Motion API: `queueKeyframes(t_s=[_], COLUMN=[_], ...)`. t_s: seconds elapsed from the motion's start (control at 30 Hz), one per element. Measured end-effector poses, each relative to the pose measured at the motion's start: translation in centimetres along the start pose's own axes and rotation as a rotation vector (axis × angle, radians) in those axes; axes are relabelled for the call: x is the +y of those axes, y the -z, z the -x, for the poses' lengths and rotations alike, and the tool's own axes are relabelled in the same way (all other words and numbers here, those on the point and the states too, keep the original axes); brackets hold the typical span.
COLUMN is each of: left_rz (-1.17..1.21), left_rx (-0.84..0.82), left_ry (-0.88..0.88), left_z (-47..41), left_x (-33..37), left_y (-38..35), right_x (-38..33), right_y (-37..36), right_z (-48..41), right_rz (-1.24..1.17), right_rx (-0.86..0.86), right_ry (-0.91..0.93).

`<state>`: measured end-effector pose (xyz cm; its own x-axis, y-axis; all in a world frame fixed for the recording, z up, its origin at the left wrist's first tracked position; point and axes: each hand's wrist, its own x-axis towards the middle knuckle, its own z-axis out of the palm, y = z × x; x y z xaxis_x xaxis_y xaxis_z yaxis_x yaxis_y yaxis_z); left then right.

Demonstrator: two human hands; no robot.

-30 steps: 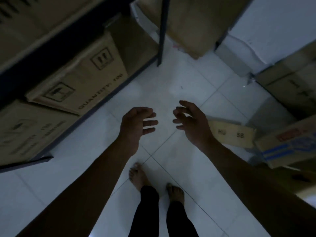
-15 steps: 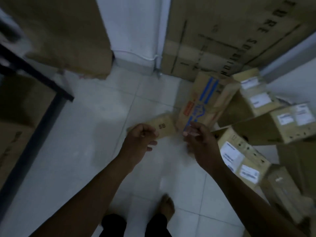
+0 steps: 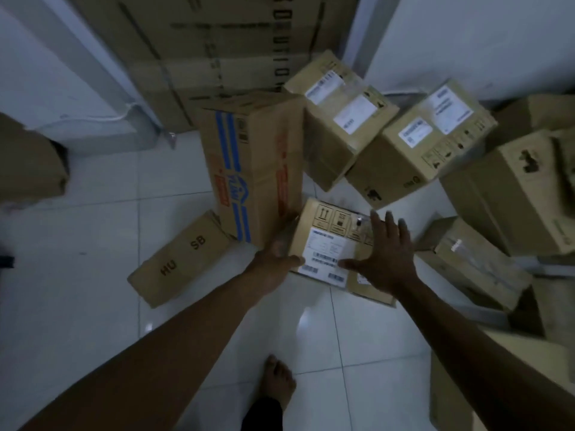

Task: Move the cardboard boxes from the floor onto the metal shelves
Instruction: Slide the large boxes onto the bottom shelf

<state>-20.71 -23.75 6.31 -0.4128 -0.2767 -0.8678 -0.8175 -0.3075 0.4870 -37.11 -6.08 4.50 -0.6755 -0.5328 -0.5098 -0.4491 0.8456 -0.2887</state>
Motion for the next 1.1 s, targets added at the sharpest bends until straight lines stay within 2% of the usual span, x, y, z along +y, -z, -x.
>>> queueKeyframes(t_s=[0.1, 0.2, 0.3, 0.4, 0.5, 0.77, 1.1], left_rz=[-0.022, 0.106, 0.241, 0.195, 0.148, 0.287, 0.488], left_rx=[-0.077, -0.107, -0.069, 0.024, 0.143, 0.477, 0.742], left_ry=[0.15, 0.217, 0.183, 0.095, 0.02, -0.022, -0.125], left_z=[-1.2, -1.6, -1.2, 0.6, 4.3, 20.5, 42.0], left_x=[-0.5, -1.3, -2.1, -3.5, -5.5, -8.7, -12.8], left_y=[-1.4, -2.1, -2.1, -0.9, 1.4, 14.0, 33.0], right_x=[0.7, 1.8, 3.0, 2.9, 0.2, -16.8, -43.8], right_y=[-0.6, -1.2, -1.5, -1.6, -1.2, 2.0, 9.0], right_z=[-2.0, -2.1, -0.9, 1.9, 5.3, 13.4, 25.9], right_rz=[-0.019, -0.126, -0.012, 0.02, -0.048, -0.102, -0.066], right_rx=[-0.074, 0.001, -0.096, -0.132, -0.165, -0.355, -0.322], right_ry=[-0.038, -0.168, -0.148, -0.063, -0.073, 0.061, 0.457])
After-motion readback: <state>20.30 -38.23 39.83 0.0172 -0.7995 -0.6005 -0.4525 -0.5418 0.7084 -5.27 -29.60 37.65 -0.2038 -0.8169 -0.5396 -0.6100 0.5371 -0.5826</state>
